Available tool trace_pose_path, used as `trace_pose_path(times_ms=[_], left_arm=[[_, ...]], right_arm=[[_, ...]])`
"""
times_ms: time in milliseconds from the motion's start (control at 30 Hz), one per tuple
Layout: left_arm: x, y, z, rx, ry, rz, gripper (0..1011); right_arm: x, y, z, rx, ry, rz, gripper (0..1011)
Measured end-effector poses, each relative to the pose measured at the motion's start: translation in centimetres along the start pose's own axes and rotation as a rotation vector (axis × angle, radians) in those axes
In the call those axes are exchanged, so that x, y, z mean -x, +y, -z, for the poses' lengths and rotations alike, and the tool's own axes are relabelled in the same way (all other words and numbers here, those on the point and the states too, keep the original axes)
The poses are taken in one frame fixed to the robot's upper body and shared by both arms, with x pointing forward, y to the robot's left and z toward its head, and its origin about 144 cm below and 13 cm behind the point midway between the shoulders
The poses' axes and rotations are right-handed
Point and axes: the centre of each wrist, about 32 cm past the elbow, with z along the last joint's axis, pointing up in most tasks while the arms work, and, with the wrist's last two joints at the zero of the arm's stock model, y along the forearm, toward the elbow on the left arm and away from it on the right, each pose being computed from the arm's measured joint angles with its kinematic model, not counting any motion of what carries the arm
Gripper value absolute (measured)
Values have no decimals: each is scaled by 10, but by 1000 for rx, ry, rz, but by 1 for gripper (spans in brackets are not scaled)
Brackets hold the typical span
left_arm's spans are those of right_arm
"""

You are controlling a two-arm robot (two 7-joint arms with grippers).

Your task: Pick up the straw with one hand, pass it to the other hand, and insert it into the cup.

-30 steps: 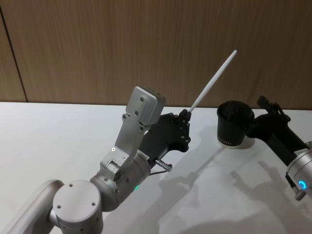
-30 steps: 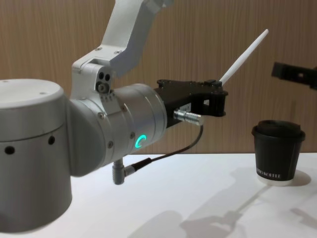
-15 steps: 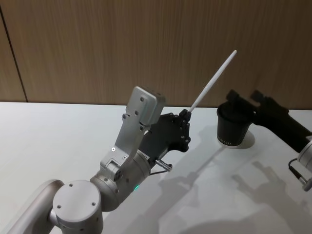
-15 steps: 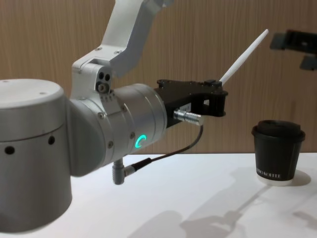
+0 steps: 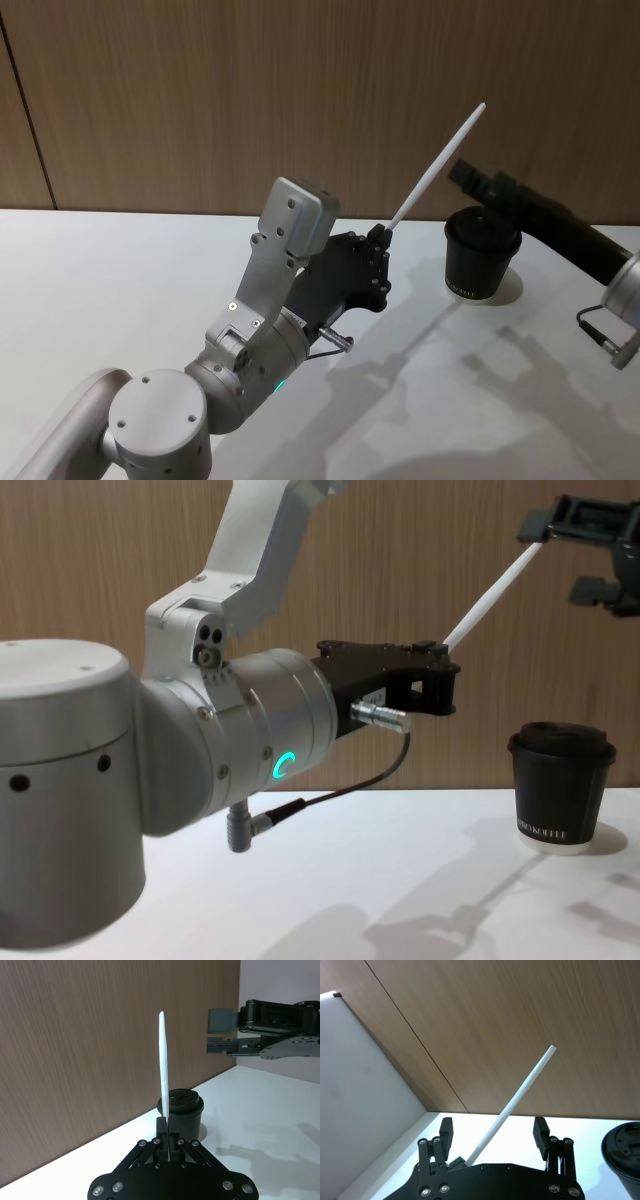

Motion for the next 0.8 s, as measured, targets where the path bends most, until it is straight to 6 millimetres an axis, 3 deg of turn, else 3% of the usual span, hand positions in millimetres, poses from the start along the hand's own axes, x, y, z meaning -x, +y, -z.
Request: trace_pose_path(times_ms=[800], left_arm=[[0, 0, 0, 0, 0, 0, 21]], right_arm=[[3, 41, -6, 76, 92, -21, 1001]])
